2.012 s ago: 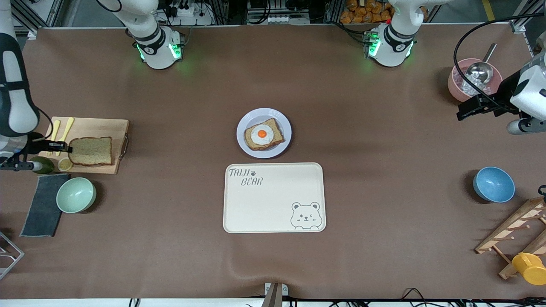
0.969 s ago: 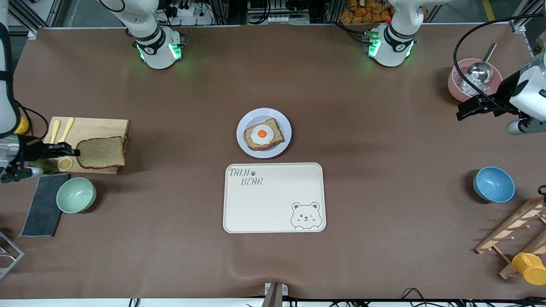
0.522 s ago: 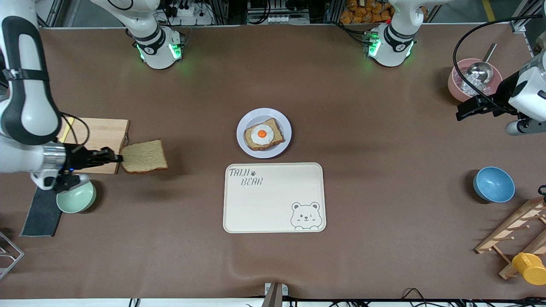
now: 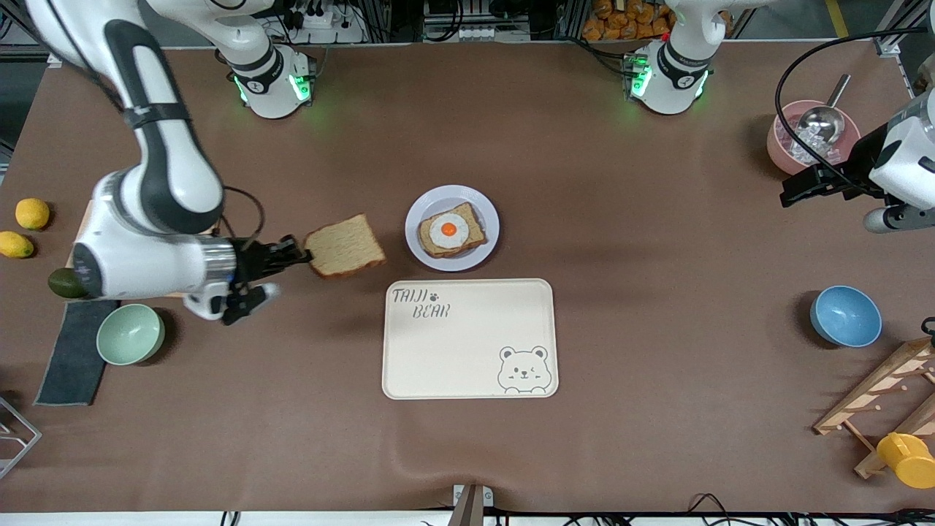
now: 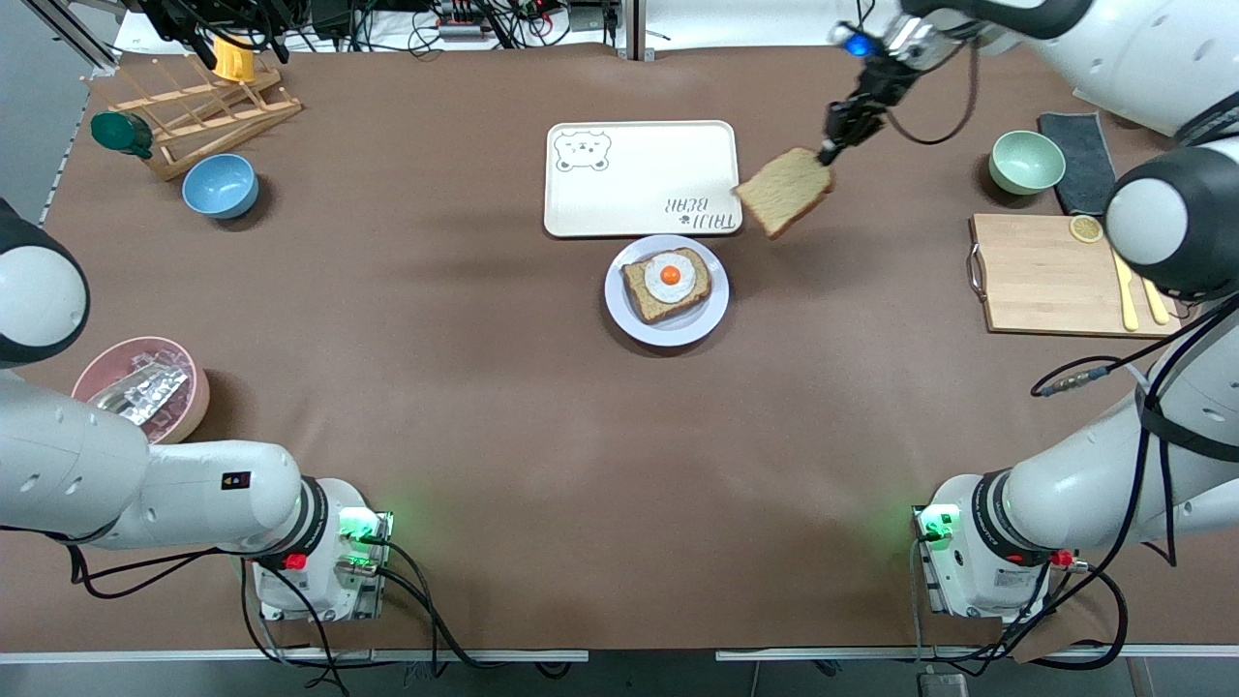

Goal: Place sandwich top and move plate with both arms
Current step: 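Carry the bread slice with the right gripper over the egg toast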

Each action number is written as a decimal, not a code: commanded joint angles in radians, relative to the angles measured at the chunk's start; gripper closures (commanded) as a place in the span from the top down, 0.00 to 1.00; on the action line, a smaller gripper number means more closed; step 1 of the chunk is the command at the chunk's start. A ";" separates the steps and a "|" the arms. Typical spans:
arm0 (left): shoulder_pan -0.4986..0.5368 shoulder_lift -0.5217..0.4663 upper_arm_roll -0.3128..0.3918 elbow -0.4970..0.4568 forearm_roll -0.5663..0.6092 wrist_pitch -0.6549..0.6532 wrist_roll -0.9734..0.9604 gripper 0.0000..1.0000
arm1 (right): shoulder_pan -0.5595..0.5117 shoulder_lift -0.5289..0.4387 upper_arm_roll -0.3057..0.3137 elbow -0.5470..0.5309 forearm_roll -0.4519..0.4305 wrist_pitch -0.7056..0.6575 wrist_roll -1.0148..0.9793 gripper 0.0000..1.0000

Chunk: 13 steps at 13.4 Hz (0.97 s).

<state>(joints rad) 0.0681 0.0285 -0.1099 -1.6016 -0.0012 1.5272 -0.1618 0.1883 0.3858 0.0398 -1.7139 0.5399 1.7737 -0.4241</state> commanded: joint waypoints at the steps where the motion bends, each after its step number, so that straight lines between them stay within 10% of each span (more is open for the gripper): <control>1: 0.006 -0.004 -0.002 -0.009 -0.022 -0.009 -0.016 1.00 | 0.117 0.015 -0.011 0.004 0.029 0.055 -0.005 0.00; 13: 0.002 0.007 -0.004 -0.035 -0.022 -0.009 -0.016 1.00 | 0.266 0.079 -0.012 -0.124 0.327 0.256 -0.004 0.00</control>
<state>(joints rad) 0.0678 0.0428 -0.1109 -1.6243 -0.0012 1.5272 -0.1618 0.4493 0.4683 0.0398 -1.8195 0.8234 2.0239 -0.4244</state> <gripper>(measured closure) 0.000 0.947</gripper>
